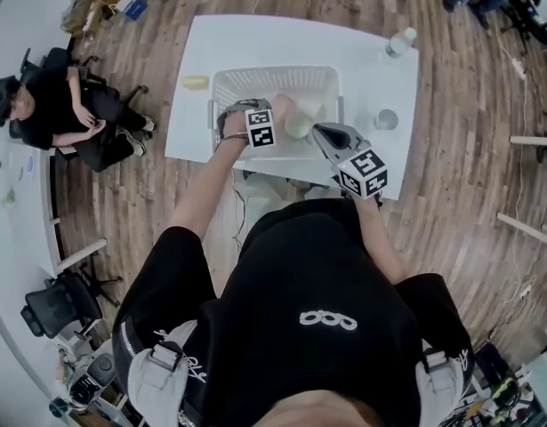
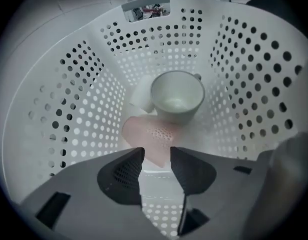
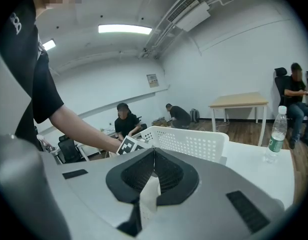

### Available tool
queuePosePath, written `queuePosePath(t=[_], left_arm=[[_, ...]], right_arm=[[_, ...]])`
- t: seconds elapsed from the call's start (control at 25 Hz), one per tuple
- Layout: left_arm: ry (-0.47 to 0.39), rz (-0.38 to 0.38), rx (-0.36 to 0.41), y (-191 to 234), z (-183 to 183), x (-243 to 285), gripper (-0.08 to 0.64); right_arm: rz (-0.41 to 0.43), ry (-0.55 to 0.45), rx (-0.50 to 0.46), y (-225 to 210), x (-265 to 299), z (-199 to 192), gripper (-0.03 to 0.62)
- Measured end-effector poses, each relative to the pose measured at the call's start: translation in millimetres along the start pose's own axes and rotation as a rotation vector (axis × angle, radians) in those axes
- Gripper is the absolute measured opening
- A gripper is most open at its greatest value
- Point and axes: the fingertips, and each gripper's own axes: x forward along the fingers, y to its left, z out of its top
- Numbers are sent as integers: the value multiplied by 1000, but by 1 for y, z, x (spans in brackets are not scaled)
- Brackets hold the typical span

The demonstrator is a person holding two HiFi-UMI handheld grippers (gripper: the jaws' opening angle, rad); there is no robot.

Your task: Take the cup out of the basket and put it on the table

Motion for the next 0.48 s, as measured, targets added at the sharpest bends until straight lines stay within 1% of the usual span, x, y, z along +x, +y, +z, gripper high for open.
queuePosePath(t=[0.12,0.2,0.24,0.28,0.48], left_arm=[[-9,62,5,10,1,7,170],[-30,99,-8,16,2,7,169],[-42,116,-16,19,3,6,154],[-54,129,-23,21,4,5,126],[-97,161,-67,30,10,0,96]], right_arm=[[6,17,-9,4,6,-2,25],[-3,31,-20,3,8,-3,25],[-8,35,-26,2,8,-3,25],[-13,37,-29,0,7,-3,25],[-32,33,-25,-9,4,-3,25]])
